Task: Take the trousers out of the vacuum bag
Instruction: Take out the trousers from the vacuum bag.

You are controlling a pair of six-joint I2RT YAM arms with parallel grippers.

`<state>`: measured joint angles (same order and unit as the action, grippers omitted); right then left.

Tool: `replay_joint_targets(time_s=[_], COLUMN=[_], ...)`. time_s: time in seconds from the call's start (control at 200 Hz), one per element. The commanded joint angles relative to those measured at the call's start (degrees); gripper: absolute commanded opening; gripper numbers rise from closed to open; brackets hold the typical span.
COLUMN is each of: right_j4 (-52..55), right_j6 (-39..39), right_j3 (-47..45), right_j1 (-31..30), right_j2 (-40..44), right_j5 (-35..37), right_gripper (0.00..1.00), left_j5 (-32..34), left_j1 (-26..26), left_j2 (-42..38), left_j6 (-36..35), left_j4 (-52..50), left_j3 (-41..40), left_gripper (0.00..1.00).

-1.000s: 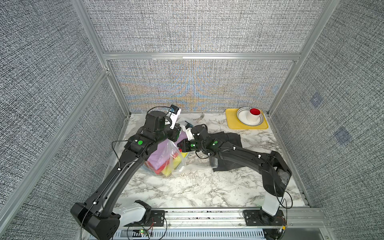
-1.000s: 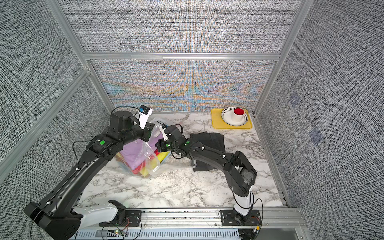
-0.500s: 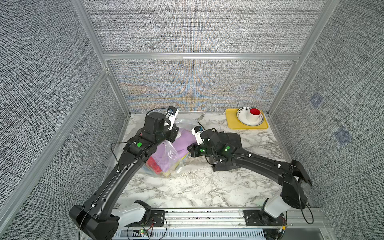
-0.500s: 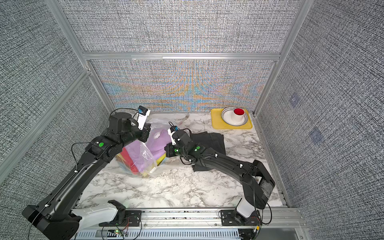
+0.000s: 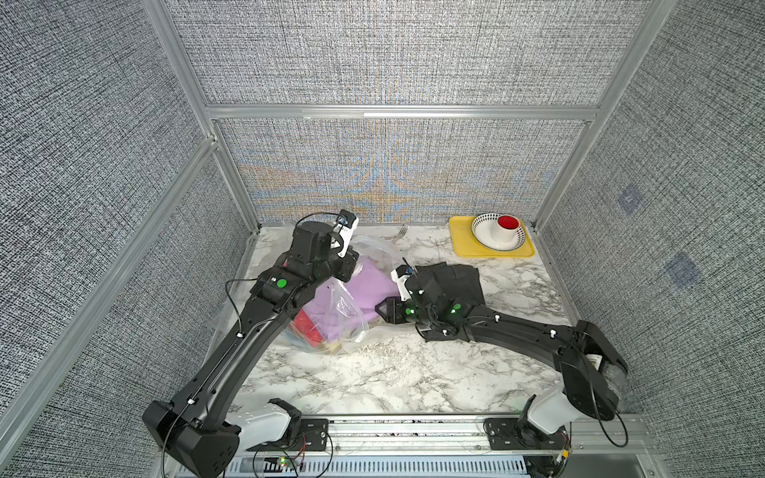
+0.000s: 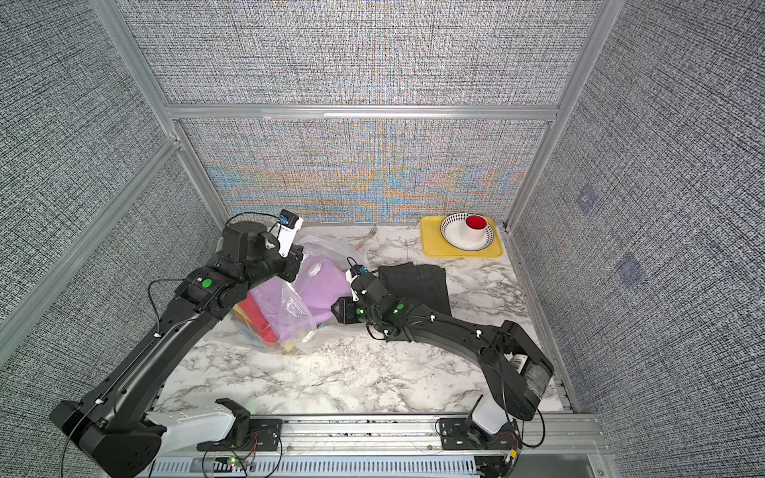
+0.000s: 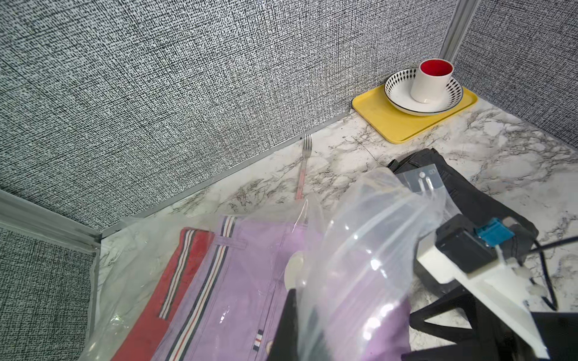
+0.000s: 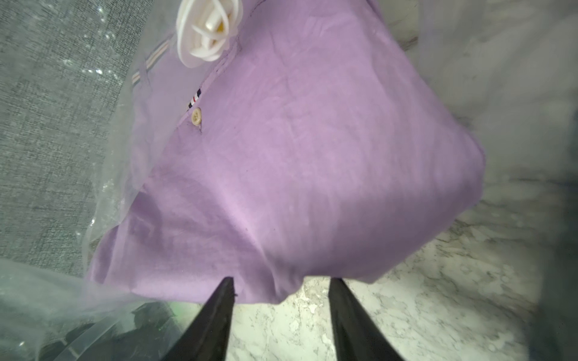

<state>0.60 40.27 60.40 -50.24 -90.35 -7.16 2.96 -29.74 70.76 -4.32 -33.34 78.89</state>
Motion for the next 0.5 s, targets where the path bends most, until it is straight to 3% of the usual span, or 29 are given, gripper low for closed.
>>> replay_joint_targets(time_s=[0.0,0.395,0.495], right_j4=[-4.2,-16.5,-20.0], right_j6=[2.7,10.6,11.6], right_j3=[-1.2,-5.4,-5.9], right_j1=[-0.1,0.0,0.0], right_j2=[0.5,-2.4,-3.2], right_j5=[-3.6,-10.9,-10.9], right_gripper=[0.66,0.76,0.85], left_j5=[-0.3,-0.8,-0.8], left_j1=[0.1,0.1,0.1], left_j2=[0.3,0.8,0.4], left_j6=[-0.4,-0.3,-0.2], left_j4=[2.4,3.0,3.0], left_j3=[0.7,0.9,0.7], left_gripper=[0.0,0.0,0.0])
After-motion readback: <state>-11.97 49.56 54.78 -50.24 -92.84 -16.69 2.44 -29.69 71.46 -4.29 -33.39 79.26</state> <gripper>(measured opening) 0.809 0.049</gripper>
